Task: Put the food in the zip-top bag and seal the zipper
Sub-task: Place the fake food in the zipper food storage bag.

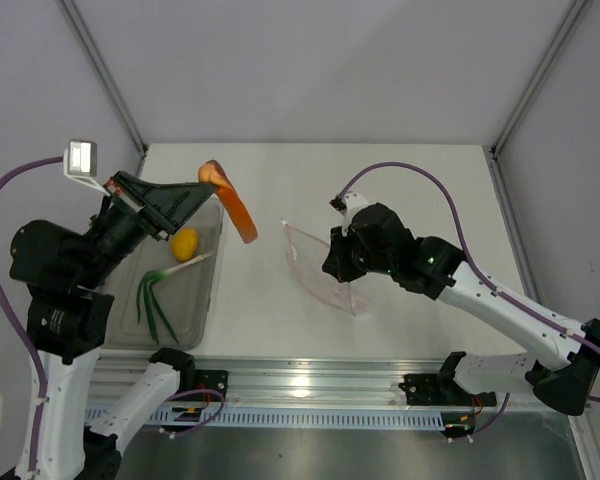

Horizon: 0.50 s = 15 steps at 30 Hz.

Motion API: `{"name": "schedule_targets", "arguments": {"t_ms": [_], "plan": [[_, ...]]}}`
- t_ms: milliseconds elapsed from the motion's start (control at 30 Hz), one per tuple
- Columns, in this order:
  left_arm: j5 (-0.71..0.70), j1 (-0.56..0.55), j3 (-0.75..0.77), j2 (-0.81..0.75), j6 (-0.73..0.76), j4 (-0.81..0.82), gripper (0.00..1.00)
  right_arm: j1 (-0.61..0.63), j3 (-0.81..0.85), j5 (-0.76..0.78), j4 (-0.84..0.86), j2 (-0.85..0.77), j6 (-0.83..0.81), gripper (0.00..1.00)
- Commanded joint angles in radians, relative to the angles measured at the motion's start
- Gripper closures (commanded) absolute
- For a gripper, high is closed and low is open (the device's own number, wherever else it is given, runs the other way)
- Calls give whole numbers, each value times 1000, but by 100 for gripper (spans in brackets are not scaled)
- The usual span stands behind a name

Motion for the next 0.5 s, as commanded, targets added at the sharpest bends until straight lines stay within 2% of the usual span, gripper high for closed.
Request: {"name": "schedule_targets", "arguments": {"t_ms": [0, 200, 467], "plan": [[3, -14, -57, -56, -133, 124, 99, 17, 12, -2, 71, 7, 32, 100], [32, -25, -143, -80, -244, 242, 99, 55, 3, 10, 120, 31, 52, 100], [39, -46, -159, -74, -306, 314, 100, 86, 6, 58, 146, 69, 68, 100]]}}
